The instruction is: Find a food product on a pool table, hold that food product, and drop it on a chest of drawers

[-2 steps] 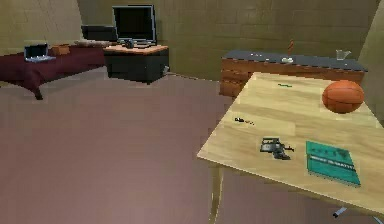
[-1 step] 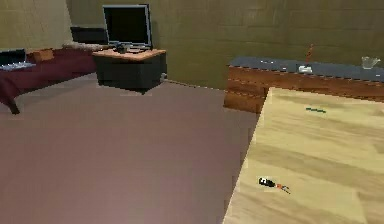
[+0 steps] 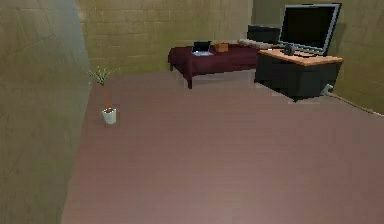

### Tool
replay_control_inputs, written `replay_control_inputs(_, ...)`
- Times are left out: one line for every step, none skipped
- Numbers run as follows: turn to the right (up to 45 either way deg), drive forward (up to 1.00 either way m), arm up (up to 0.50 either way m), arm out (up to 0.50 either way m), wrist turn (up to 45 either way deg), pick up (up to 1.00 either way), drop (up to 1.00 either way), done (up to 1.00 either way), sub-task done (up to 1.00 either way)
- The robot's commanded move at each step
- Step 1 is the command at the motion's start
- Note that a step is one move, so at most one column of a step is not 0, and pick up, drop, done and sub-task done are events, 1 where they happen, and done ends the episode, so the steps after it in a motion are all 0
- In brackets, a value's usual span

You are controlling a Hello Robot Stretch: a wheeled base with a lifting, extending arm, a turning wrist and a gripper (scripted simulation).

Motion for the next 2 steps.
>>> replay_control_inputs(-18.0, 0.00, 0.00, 0.00, 0.0, 0.00, 0.00, 0.00, 0.00)
replay_control_inputs(0.0, 0.30, 0.00, 0.00, 0.0, 0.00, 0.00, 0.00, 0.00)
